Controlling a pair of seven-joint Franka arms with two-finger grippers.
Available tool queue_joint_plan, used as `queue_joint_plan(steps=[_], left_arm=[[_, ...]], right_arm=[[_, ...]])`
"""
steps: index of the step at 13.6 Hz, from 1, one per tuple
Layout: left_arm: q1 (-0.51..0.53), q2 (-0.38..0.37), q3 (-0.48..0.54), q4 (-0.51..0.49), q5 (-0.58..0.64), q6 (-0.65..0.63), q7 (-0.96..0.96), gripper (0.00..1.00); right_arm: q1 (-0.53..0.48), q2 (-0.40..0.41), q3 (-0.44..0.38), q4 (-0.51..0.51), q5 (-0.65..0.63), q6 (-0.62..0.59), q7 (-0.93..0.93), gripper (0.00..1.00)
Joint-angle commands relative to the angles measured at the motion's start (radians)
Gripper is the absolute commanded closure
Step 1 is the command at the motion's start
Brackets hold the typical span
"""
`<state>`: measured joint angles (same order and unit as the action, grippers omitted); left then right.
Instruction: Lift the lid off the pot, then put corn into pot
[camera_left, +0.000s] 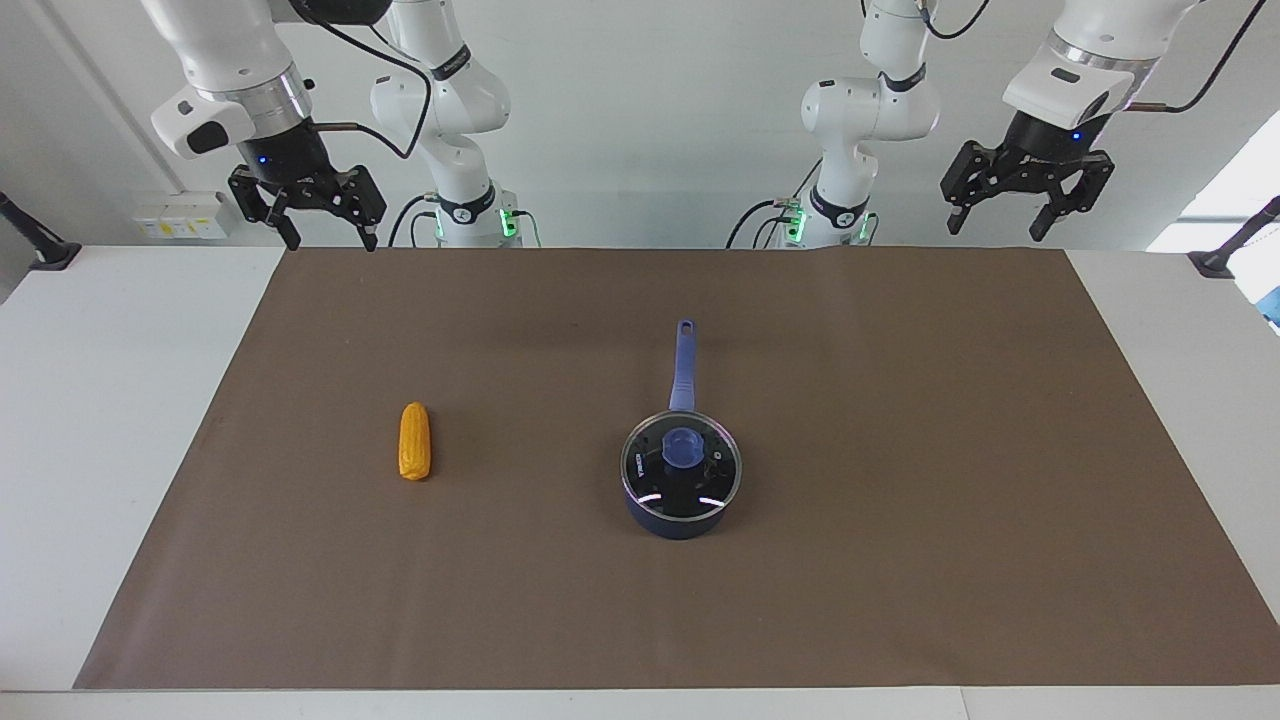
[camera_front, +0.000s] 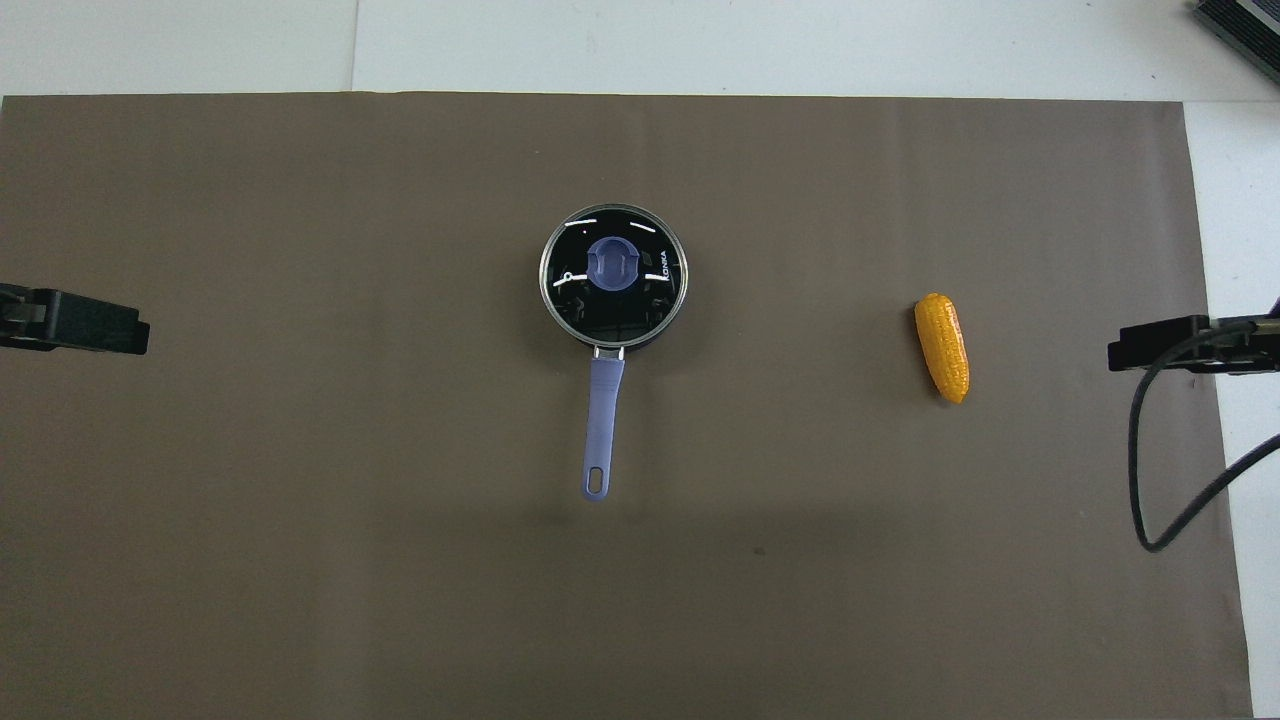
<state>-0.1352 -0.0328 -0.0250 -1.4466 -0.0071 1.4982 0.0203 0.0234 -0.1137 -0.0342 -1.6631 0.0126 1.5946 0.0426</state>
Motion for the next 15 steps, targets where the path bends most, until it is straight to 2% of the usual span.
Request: queue_joint_plan(steps=[1,5,10,15], left_arm=[[-0.035,0.007,0.011,-0.006,-0.008,0.036,-0.007,0.0],[-0.102,0.043,0.011,-0.006,-0.008,0.091,-0.048,0.0],[-0.181,0.112,0.011,-0.005,-0.007,0.184,-0.137,0.0],[-0.26,0.172,0.011,-0.005,-0.004,0.247,-0.21,0.0]], right_arm=[[-0.011,-0.024,0.002,-0.026,0.012,-0.01,-0.026,0.0],[-0.011,-0.026,0.002,-0.043,0.012,0.002,-0.024,0.0],[-0.008,0.02,0.002,-0.047,0.014,0.128,-0.018,0.0],[-0.003,0.054,0.002,-0.056,0.014,0.171,-0.038,0.0]])
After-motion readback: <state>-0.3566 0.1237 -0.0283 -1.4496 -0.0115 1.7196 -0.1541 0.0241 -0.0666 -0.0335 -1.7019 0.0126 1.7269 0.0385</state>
